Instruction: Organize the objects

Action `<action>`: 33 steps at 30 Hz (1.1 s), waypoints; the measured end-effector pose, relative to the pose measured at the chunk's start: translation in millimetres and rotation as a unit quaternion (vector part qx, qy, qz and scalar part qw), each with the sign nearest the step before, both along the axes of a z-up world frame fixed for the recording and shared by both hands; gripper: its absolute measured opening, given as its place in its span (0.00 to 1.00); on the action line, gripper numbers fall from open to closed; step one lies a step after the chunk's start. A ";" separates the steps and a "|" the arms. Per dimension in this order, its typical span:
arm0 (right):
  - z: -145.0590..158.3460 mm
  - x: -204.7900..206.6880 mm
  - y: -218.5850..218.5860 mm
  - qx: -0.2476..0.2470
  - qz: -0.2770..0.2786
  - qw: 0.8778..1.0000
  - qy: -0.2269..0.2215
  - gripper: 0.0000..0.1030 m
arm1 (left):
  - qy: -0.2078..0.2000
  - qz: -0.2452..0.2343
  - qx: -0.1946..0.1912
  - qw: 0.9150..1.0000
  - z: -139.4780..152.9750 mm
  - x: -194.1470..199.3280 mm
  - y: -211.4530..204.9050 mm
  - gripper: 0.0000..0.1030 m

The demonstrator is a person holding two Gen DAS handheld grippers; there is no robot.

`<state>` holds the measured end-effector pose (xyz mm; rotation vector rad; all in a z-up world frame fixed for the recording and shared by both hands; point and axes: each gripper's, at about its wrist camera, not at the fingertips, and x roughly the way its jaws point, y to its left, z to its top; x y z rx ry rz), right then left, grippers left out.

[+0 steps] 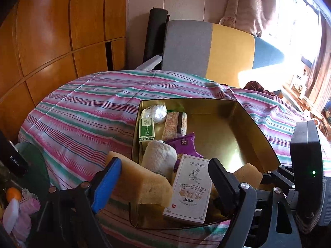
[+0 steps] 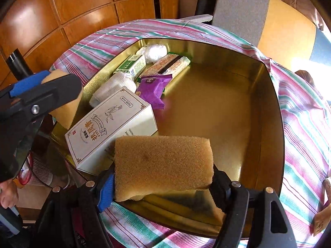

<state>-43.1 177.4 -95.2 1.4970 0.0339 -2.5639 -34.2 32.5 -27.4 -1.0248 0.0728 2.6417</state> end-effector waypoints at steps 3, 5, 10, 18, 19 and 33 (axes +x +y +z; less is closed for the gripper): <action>3.4 4.1 3.4 -0.001 -0.008 1.000 0.006 0.75 | -0.003 -0.016 0.013 1.000 0.4 1.1 5.7 0.83; 4.6 5.3 5.6 0.000 -0.013 1.000 0.009 0.76 | -0.024 -0.029 0.037 0.999 -1.4 -1.1 6.6 0.83; 9.7 9.6 11.5 0.001 -0.022 1.000 0.017 0.77 | -0.060 -0.034 0.087 0.994 -5.9 -8.0 4.0 0.84; 20.0 17.4 24.7 -0.010 -0.044 0.998 0.037 0.79 | -0.108 -0.058 0.185 0.975 -0.5 -16.3 -6.9 0.86; 22.2 18.6 27.0 -0.014 -0.049 0.998 0.041 0.79 | -0.119 -0.060 0.206 0.969 1.6 -19.5 -10.5 0.86; 41.4 30.8 42.1 -0.019 -0.082 0.994 0.074 0.80 | -0.077 0.026 0.176 0.981 27.1 -29.3 -55.8 0.86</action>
